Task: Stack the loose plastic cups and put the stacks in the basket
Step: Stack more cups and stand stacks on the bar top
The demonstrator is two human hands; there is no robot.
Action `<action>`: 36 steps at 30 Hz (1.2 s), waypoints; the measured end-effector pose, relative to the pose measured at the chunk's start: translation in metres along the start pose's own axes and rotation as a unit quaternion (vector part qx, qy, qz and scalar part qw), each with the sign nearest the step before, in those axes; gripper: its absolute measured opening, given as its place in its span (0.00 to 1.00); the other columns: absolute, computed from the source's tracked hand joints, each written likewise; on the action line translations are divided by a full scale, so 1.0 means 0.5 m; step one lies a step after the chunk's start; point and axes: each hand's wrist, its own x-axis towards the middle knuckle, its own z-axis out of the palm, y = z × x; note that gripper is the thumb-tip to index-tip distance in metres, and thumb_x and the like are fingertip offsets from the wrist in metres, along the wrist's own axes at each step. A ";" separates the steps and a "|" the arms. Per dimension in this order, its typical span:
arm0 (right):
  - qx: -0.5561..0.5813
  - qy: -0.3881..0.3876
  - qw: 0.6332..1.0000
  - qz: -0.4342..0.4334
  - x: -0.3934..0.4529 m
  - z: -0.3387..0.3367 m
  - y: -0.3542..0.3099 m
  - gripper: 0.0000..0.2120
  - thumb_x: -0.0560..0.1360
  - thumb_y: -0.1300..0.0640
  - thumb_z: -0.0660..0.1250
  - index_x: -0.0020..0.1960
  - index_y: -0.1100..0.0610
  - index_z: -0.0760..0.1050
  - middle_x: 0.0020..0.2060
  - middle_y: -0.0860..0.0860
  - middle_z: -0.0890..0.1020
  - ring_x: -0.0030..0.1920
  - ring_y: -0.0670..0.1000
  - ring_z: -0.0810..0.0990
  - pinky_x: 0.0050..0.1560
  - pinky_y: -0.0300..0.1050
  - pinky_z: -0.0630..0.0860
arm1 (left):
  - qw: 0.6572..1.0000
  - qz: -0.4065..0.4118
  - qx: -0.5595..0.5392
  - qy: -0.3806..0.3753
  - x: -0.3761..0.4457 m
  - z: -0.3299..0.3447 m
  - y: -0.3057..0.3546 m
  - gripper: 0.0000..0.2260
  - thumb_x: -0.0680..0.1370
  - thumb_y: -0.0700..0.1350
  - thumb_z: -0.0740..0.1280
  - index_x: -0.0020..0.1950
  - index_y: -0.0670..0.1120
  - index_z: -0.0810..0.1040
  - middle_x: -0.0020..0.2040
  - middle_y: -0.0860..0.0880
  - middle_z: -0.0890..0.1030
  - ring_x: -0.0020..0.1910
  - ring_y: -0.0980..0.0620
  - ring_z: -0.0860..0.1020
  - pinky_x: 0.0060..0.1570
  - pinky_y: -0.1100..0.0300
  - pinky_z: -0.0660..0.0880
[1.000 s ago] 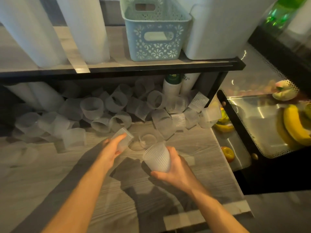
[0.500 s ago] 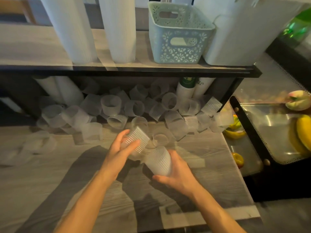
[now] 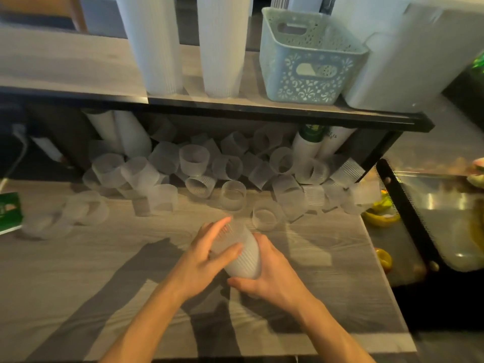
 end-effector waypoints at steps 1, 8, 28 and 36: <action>0.007 0.004 1.000 -0.002 0.001 0.001 -0.001 0.39 0.62 0.38 0.76 0.67 0.45 0.63 0.59 0.43 0.75 0.58 0.44 0.77 0.56 0.48 0.77 | 1.000 -0.001 0.014 -0.023 -0.004 0.007 -0.002 0.41 0.66 0.76 0.63 0.75 0.59 0.61 0.70 0.64 0.66 0.68 0.70 0.65 0.62 0.75 0.62; -0.001 -0.007 0.999 0.031 -0.025 0.001 0.044 0.40 0.62 0.38 0.77 0.69 0.47 0.63 0.60 0.44 0.74 0.59 0.45 0.76 0.58 0.47 0.75 | 0.994 -0.083 -0.039 -0.057 0.003 0.033 -0.016 0.39 0.64 0.79 0.58 0.72 0.64 0.65 0.69 0.69 0.67 0.67 0.73 0.64 0.65 0.72 0.61; 0.005 0.124 0.982 0.144 -0.096 -0.087 0.152 0.43 0.63 0.41 0.80 0.71 0.47 0.63 0.58 0.39 0.69 0.57 0.41 0.69 0.56 0.41 0.70 | 0.940 -0.091 0.329 0.004 0.298 0.185 -0.011 0.37 0.74 0.55 0.72 0.77 0.43 0.60 0.77 0.40 0.59 0.75 0.39 0.59 0.72 0.47 0.63; 0.009 0.101 0.986 0.129 -0.078 -0.082 0.141 0.44 0.62 0.39 0.78 0.71 0.44 0.61 0.60 0.41 0.71 0.59 0.46 0.73 0.56 0.43 0.72 | 0.974 -0.121 -0.149 0.118 0.183 0.082 0.040 0.17 0.76 0.54 0.70 0.62 0.48 0.77 0.58 0.47 0.80 0.53 0.51 0.78 0.51 0.55 0.75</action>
